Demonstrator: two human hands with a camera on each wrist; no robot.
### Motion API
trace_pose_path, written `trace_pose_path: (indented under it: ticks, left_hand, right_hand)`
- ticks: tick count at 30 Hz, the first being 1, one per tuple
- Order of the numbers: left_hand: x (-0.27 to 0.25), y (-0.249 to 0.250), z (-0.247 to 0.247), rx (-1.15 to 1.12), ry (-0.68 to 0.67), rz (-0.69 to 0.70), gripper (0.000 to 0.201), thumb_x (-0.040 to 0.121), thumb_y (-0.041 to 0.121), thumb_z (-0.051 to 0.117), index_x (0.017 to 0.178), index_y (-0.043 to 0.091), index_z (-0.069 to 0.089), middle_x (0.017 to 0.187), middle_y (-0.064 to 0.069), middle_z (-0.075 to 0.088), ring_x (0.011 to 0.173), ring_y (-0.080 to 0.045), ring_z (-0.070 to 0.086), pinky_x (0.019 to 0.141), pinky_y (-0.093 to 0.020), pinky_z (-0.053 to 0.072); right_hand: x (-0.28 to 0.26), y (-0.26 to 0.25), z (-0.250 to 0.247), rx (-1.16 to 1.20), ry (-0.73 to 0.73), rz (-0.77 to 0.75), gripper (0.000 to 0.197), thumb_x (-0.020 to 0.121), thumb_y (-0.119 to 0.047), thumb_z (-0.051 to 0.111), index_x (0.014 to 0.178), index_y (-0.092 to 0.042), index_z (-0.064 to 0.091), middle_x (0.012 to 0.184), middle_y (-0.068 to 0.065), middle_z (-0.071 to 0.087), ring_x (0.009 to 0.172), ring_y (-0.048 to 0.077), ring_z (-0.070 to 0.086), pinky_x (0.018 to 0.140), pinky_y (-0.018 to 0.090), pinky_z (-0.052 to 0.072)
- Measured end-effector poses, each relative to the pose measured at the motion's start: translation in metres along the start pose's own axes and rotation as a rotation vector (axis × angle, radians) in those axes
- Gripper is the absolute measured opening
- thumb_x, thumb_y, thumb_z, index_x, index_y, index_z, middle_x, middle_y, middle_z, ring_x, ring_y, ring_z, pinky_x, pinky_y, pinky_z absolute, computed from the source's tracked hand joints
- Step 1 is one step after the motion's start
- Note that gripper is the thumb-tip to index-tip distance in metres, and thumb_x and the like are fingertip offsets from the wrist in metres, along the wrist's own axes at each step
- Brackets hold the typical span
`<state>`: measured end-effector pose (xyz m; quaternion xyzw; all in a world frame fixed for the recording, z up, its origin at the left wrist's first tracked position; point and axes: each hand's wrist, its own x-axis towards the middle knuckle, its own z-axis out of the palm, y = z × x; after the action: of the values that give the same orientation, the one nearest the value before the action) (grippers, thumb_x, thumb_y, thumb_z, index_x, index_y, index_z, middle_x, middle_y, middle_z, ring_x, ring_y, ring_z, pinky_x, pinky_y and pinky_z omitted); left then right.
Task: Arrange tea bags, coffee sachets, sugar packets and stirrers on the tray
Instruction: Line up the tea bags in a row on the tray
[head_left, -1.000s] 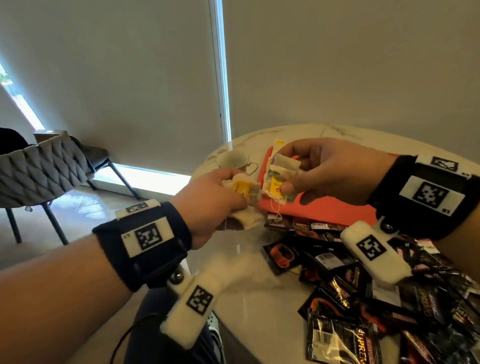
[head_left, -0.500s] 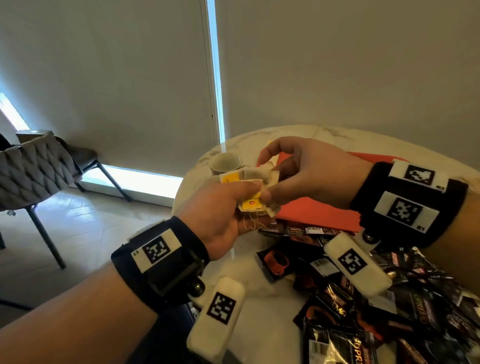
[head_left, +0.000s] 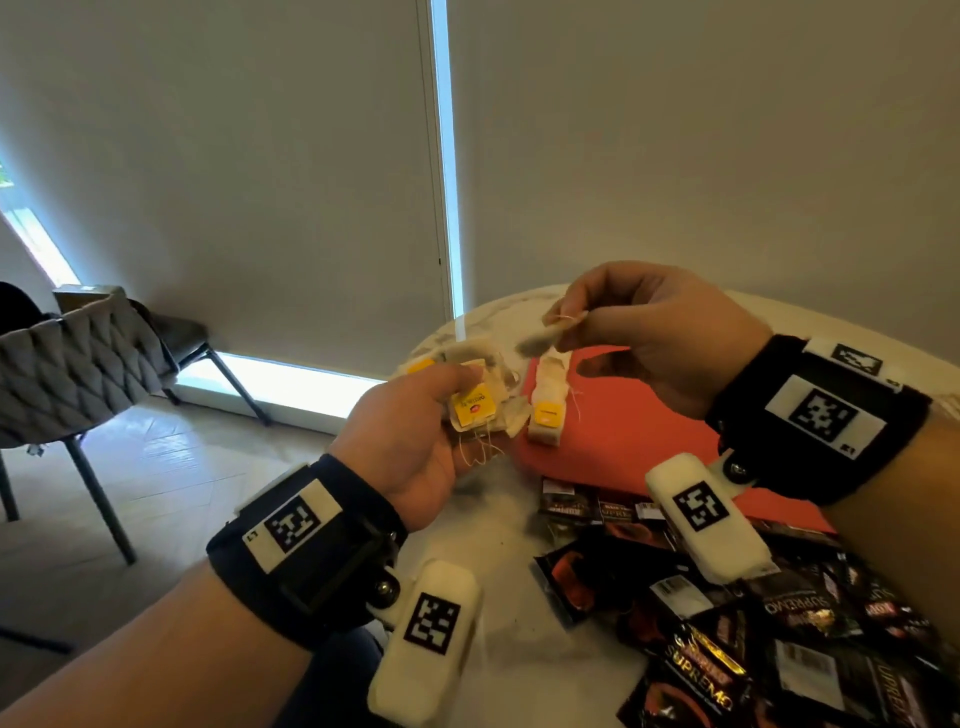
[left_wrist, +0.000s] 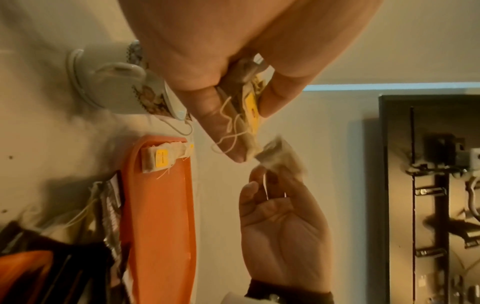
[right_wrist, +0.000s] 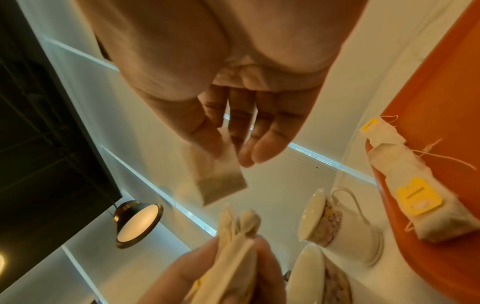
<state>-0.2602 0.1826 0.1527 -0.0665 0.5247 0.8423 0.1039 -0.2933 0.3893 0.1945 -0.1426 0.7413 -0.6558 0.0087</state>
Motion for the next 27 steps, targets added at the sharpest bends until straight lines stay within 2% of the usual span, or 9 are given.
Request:
trace_pose_path:
  ticks: [3,5,9,13,16,20,23,25,27]
  left_hand:
    - [0.003,0.005,0.001,-0.007,-0.005,-0.037,0.028,0.104,0.012,0.056,0.129,0.011,0.068,0.116,-0.019,0.077,0.100,-0.035,0.077,0.062,-0.039,0.065]
    - [0.004,0.008,0.004,-0.001,-0.018,-0.054,0.027,0.103,0.015,0.058,0.129,0.010,0.068,0.114,-0.019,0.078,0.089,-0.030,0.077,0.055,-0.033,0.062]
    - [0.006,0.010,0.014,0.035,-0.077,-0.071,0.025,0.102,0.020,0.061,0.123,0.010,0.069,0.111,-0.020,0.078,0.079,-0.027,0.076,0.065,-0.035,0.061]
    - [0.013,0.006,0.015,0.051,-0.093,-0.087,0.028,0.099,0.023,0.064,0.124,0.011,0.071,0.116,-0.021,0.077,0.090,-0.030,0.075,0.064,-0.033,0.061]
    - [0.020,0.004,0.012,0.065,-0.089,-0.065,0.031,0.097,0.021,0.068,0.126,0.011,0.071,0.113,-0.018,0.078,0.094,-0.031,0.076,0.069,-0.035,0.062]
    - [0.025,0.006,0.012,0.120,-0.152,-0.030,0.045,0.088,0.032,0.074,0.128,0.012,0.071,0.116,-0.018,0.077,0.098,-0.034,0.076,0.079,-0.042,0.061]
    - [0.028,0.008,0.013,0.167,-0.203,0.001,0.047,0.084,0.033,0.076,0.126,0.012,0.072,0.110,-0.015,0.078,0.086,-0.027,0.076,0.065,-0.034,0.060]
    - [0.030,0.008,0.013,0.165,-0.212,0.038,0.032,0.089,0.018,0.074,0.120,0.011,0.073,0.099,-0.014,0.077,0.075,-0.023,0.074,0.058,-0.030,0.058]
    - [0.033,0.007,0.011,0.164,-0.204,0.077,0.031,0.093,0.005,0.069,0.123,0.009,0.071,0.093,-0.014,0.075,0.071,-0.022,0.073,0.058,-0.031,0.057]
  right_hand:
    - [0.007,0.001,-0.004,0.052,-0.103,-0.011,0.032,0.091,0.012,0.059,0.078,-0.016,0.070,0.088,0.008,0.070,0.080,0.023,0.064,0.066,0.029,0.053]
    - [0.010,0.002,-0.008,0.112,-0.198,0.013,0.031,0.091,0.011,0.056,0.083,-0.015,0.071,0.084,0.010,0.068,0.074,0.022,0.063,0.063,0.031,0.054]
    - [0.015,0.007,-0.009,0.123,-0.265,0.018,0.020,0.079,0.000,0.058,0.078,-0.012,0.074,0.087,0.017,0.068,0.076,0.024,0.066,0.064,0.034,0.060]
    - [0.019,0.006,-0.012,0.139,-0.278,0.012,0.020,0.075,-0.006,0.051,0.072,-0.004,0.071,0.075,0.014,0.066,0.065,0.020,0.064,0.056,0.029,0.056]
    - [0.021,0.004,-0.016,0.123,-0.318,-0.010,0.012,0.075,-0.001,0.060,0.079,-0.003,0.071,0.077,0.015,0.067,0.066,0.023,0.067,0.058,0.033,0.060]
    - [0.023,-0.001,-0.016,0.045,-0.343,0.002,0.023,0.073,0.005,0.063,0.091,-0.009,0.070,0.085,0.015,0.067,0.069,0.026,0.070,0.056,0.035,0.061]
    - [0.026,-0.003,-0.014,-0.083,-0.298,0.006,0.038,0.075,0.003,0.069,0.109,-0.012,0.065,0.090,0.014,0.064,0.068,0.028,0.071,0.053,0.033,0.058]
    - [0.027,-0.003,-0.011,-0.121,-0.236,-0.007,0.042,0.078,0.005,0.075,0.115,-0.014,0.064,0.089,0.014,0.066,0.067,0.027,0.070,0.055,0.033,0.057]
    - [0.028,0.000,-0.008,-0.109,-0.162,-0.006,0.042,0.082,0.005,0.078,0.117,-0.013,0.063,0.088,0.017,0.070,0.070,0.028,0.070,0.059,0.036,0.057]
